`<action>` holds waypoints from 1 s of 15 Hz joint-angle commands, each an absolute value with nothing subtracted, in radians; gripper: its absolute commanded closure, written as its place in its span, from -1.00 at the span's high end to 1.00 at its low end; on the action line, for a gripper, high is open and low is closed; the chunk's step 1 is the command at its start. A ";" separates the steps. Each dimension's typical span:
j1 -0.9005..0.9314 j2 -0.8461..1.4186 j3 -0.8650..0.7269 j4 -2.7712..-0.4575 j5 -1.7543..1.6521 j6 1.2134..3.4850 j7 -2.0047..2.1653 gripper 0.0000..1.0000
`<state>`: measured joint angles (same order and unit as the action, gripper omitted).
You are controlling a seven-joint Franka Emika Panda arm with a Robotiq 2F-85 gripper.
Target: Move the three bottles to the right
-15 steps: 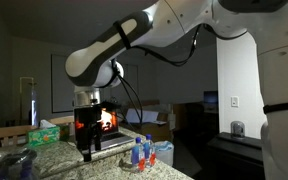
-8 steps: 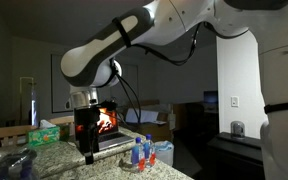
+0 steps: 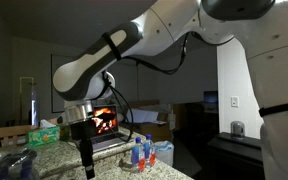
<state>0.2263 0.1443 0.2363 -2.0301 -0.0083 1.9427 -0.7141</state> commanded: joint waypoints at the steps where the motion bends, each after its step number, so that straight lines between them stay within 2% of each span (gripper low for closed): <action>1: 0.222 0.196 0.258 -1.985 -0.023 1.896 -0.838 1.00; 6: 0.238 0.207 0.285 -1.983 -0.060 1.901 -0.900 1.00; 15: 0.269 0.188 0.313 -2.022 -0.152 2.053 -0.932 1.00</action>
